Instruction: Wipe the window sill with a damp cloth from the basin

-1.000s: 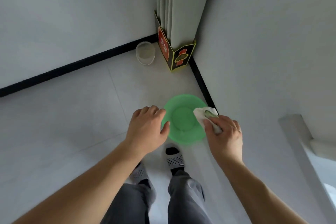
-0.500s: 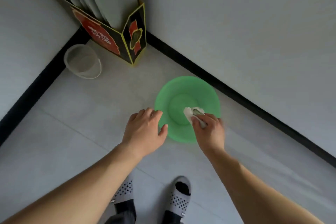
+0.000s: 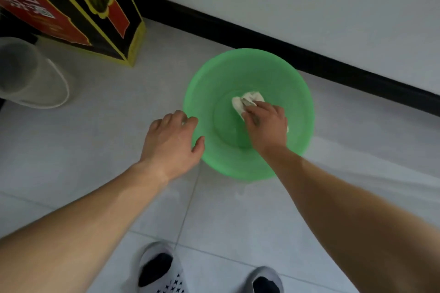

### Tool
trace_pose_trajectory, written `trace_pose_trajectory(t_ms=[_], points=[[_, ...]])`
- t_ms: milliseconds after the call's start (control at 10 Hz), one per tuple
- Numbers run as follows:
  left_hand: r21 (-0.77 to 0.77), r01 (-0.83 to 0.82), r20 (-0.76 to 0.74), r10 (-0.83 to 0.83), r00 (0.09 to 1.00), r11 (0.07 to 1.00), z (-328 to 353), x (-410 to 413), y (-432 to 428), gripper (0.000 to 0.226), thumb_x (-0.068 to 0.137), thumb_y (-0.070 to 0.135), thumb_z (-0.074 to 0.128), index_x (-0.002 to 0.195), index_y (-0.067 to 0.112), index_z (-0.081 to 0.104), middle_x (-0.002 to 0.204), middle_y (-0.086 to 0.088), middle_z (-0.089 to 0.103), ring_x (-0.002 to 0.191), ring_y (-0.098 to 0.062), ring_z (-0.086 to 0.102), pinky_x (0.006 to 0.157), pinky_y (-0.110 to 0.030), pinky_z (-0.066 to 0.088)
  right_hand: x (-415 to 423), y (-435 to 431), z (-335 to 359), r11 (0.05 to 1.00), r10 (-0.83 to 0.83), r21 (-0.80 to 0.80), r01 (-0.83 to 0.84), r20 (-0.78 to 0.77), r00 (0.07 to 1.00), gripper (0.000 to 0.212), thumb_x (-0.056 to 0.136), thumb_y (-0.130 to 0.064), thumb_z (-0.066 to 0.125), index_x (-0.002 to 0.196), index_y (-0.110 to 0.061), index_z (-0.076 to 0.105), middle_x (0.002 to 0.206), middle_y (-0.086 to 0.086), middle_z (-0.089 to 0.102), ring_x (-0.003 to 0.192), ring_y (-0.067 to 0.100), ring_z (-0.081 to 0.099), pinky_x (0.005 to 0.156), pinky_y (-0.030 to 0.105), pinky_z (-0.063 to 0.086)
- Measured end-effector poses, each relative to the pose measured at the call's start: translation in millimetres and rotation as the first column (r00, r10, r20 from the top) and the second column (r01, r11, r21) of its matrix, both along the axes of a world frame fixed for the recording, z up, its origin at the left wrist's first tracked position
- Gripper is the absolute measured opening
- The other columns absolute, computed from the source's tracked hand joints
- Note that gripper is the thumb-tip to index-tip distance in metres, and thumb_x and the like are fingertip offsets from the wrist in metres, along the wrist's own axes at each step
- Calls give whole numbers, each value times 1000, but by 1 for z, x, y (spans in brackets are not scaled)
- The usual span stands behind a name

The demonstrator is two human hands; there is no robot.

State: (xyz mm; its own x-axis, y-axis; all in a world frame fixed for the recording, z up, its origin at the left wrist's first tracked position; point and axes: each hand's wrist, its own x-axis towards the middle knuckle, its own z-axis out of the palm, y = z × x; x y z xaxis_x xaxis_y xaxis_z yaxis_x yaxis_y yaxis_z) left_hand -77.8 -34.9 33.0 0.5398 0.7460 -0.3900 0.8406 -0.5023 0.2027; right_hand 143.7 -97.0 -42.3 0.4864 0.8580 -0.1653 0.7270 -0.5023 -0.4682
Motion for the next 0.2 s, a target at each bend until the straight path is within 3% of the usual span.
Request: trace_pose_trajectory(t_ms=[100,200], points=[[-13,-7,-26,7,1000,1000,11,0,-5,58,85,51,36,125,14,58,116,-12,58,107,-33,56,92,-44,43,-3,-10,12,997,18,72,-14,-51,999,24,88,-30,68,106,-18,77,118,4,72,108,36,57,91,45,48],[-20,-31,-40,30,999,999,37,-1,-17,57,83,50,35,121,15,59,113,-11,60,105,-33,57,91,-43,44,-1,-25,46,999,-27,25,30,-109,994,20,89,-26,69,105,-16,76,112,4,73,108,32,57,90,41,47]])
